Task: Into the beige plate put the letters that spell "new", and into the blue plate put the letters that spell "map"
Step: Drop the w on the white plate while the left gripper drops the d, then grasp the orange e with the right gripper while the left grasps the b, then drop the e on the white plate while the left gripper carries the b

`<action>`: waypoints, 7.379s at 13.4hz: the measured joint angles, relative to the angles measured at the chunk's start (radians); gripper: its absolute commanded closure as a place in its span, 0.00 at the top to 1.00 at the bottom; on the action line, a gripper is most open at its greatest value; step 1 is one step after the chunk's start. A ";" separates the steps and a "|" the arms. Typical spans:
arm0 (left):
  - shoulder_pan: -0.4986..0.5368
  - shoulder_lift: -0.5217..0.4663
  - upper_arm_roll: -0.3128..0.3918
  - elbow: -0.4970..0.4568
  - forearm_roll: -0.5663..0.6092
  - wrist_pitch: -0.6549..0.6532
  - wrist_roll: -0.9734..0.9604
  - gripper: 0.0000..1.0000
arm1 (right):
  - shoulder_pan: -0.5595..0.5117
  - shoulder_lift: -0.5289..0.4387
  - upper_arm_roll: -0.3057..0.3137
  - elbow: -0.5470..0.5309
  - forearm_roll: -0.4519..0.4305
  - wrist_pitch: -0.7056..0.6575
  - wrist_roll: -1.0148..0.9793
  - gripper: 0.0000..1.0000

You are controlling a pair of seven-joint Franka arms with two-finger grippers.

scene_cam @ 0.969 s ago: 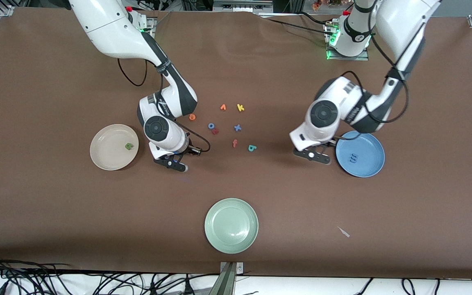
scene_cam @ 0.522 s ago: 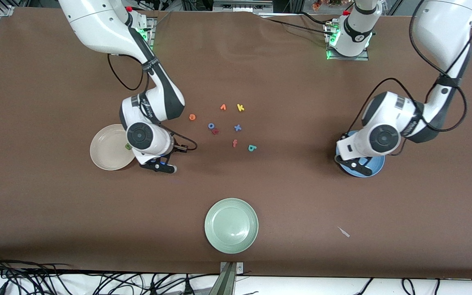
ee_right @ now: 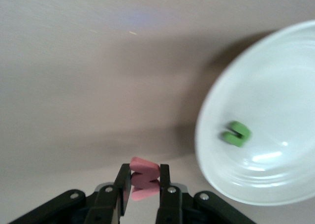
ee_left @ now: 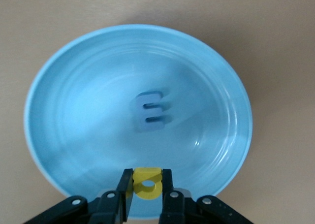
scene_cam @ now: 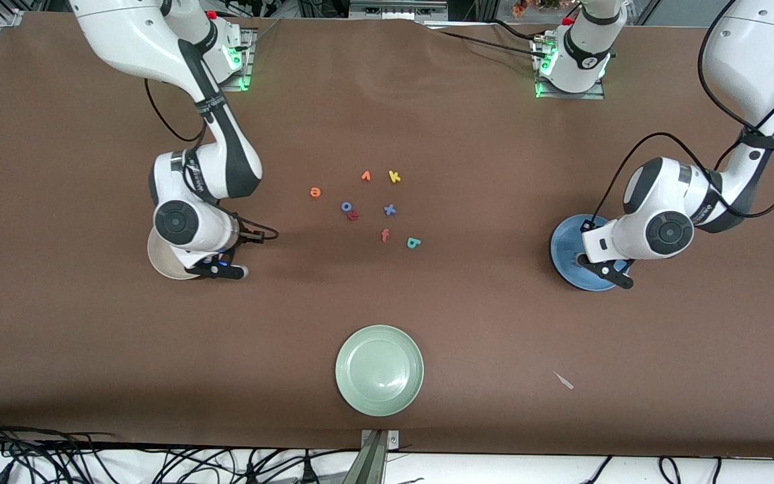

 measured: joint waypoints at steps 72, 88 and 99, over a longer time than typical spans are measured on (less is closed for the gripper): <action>-0.724 0.282 0.061 0.321 0.060 0.294 -0.855 1.00 | 0.026 -0.117 0.345 -0.458 -0.061 0.640 0.409 0.21; -0.725 0.294 0.063 0.342 0.060 0.294 -0.871 0.06 | 0.023 -0.191 0.208 -0.267 -0.064 0.218 0.145 0.17; -0.585 0.241 0.065 0.366 0.060 0.231 -0.852 0.06 | 0.004 -0.196 -0.073 -0.268 -0.065 0.158 -0.472 0.18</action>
